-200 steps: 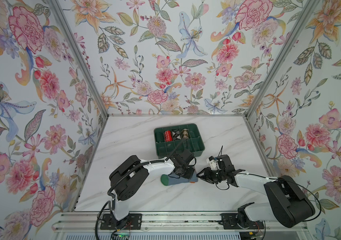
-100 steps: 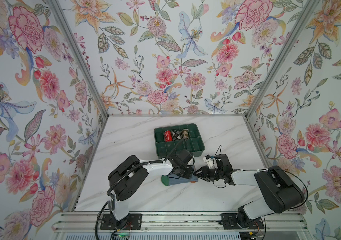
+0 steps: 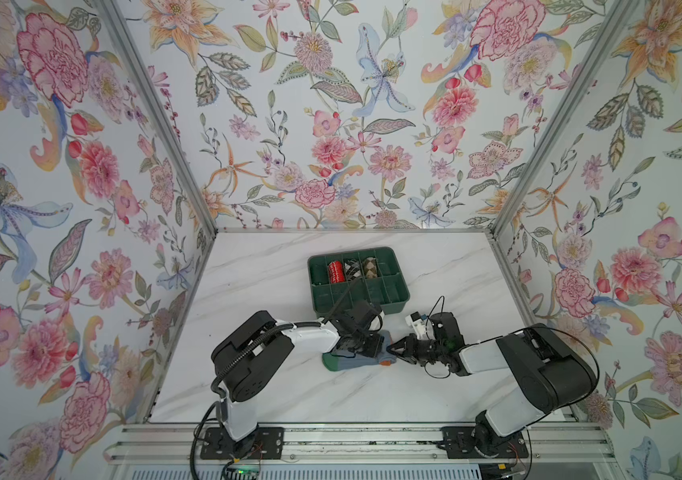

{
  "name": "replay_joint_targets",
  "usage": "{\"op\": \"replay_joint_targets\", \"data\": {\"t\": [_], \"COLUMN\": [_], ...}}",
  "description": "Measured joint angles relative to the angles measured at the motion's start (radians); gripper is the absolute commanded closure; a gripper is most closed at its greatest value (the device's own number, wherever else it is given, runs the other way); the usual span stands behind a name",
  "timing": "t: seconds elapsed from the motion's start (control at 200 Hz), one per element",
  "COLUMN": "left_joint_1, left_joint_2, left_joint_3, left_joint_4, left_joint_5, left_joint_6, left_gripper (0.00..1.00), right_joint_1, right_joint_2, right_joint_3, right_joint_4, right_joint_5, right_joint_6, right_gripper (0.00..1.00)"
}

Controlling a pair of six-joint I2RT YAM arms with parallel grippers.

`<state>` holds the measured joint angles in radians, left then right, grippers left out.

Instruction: Roll the socks

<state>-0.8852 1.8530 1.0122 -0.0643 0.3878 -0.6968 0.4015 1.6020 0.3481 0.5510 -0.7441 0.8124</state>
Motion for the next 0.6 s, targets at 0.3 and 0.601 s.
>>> {"op": "replay_joint_targets", "data": {"t": [0.3, 0.601], "left_joint_1": [0.013, 0.081], "left_joint_2": [-0.019, -0.147], "left_joint_3": [-0.025, -0.061], "left_joint_4": [-0.021, -0.137], "left_joint_5": [0.002, -0.007], "left_joint_6": [0.001, 0.031], "left_gripper": [0.92, 0.93], "right_joint_1": [0.077, 0.097], "right_joint_2": [-0.149, -0.201], "right_joint_3": [0.072, 0.153], "right_joint_4": [-0.293, -0.534], "right_joint_5": [0.188, 0.324], "right_joint_6": [-0.082, -0.151], "right_gripper": [1.00, 1.00]}}
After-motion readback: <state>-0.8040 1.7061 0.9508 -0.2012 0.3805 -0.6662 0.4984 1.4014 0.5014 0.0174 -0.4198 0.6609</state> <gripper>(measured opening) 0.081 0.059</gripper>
